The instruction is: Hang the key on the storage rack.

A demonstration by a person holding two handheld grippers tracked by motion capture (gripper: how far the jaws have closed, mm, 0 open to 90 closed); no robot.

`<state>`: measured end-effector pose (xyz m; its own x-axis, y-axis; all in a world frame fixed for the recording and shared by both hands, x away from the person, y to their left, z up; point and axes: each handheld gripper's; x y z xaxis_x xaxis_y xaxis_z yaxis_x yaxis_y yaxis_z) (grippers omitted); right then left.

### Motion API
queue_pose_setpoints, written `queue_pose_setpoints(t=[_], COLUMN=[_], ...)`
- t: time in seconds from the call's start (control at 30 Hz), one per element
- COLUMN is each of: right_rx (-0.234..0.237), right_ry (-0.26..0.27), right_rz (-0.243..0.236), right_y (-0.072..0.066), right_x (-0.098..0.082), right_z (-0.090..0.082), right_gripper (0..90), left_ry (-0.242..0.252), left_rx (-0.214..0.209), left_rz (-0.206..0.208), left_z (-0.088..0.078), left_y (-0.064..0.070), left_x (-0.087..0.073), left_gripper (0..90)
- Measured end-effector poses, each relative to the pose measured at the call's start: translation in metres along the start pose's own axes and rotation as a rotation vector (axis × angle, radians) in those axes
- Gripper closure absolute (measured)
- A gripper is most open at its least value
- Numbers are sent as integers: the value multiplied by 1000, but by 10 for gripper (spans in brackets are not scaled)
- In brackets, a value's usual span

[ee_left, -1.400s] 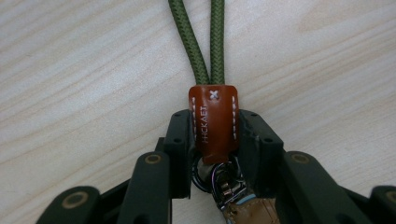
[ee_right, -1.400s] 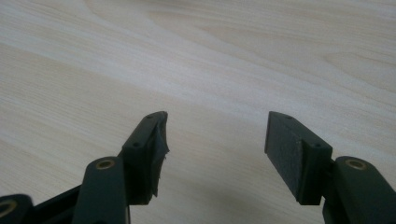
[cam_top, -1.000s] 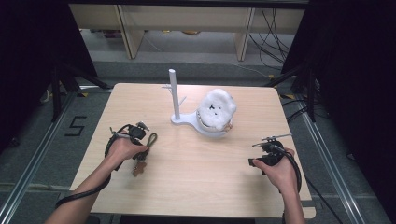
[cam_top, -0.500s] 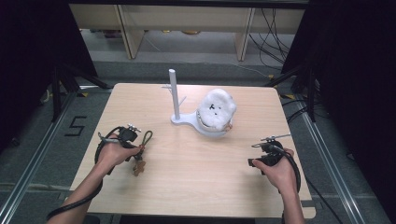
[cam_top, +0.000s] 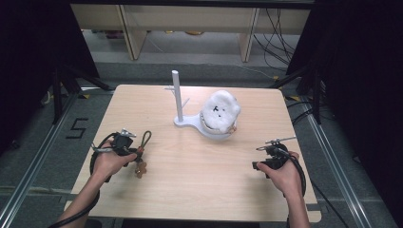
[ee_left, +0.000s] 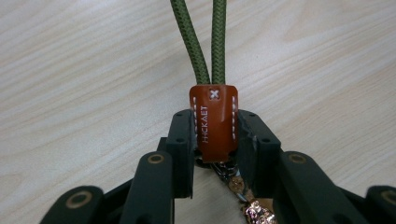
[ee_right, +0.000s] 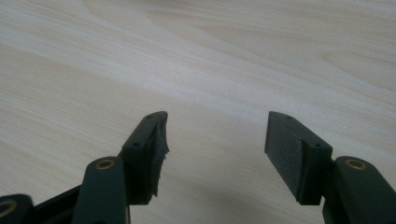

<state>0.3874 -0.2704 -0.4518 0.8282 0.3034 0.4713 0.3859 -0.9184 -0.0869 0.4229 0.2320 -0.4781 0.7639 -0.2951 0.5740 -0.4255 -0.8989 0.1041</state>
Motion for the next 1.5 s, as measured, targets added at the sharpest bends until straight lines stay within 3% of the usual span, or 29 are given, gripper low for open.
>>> queue_pose_setpoints(t=[0.07, 0.1, 0.3, 0.4, 0.57, 0.7, 0.73, 0.8, 1.27, 1.5], right_rx=[0, -1, 1, 3, 11, 8, 5, 4, 4, 5], right_ry=[-2, 0, 2, 4, 11, 11, 14, 17, 23, 26], right_rz=[0, 2, 6, 6, 9, 8, 2, 1, 9, 21], right_y=[0, 0, -1, -1, 0, 0, 0, 0, -1, -3], right_x=[0, 0, 0, 0, 0, 0, 0, 0, 0, 1], right_z=[0, 0, 1, 1, 1, 0, 0, 0, -1, 0], right_gripper=[400, 400, 400, 400, 400, 400, 400, 400, 400, 400], left_ry=[8, 46, 115, 130, 259, 342, 342, 409, 596, 698], left_rx=[-4, -6, -12, -28, -47, -38, -38, -41, -29, -52], left_rz=[-3, -5, -24, -11, -36, -36, -36, -49, -29, -15], left_z=[-1, -2, -5, -6, -6, -10, -10, -11, -22, -26], left_y=[0, 0, 1, -1, 0, 1, 1, 2, 6, 9], left_x=[-1, -3, -9, -10, -15, -17, -17, -17, -9, -1], left_gripper=[677, 677, 678, 677, 677, 677, 677, 677, 677, 677])
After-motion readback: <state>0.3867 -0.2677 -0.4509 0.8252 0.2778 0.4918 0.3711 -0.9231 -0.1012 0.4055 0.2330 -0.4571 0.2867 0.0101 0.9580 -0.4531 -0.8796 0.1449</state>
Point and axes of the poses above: each handheld gripper's, and its own axes: z roughly forward along the jaws, x roughly out of its top, y roughly to its right, and after that the axes turned 6 degrees about -z, right-handed
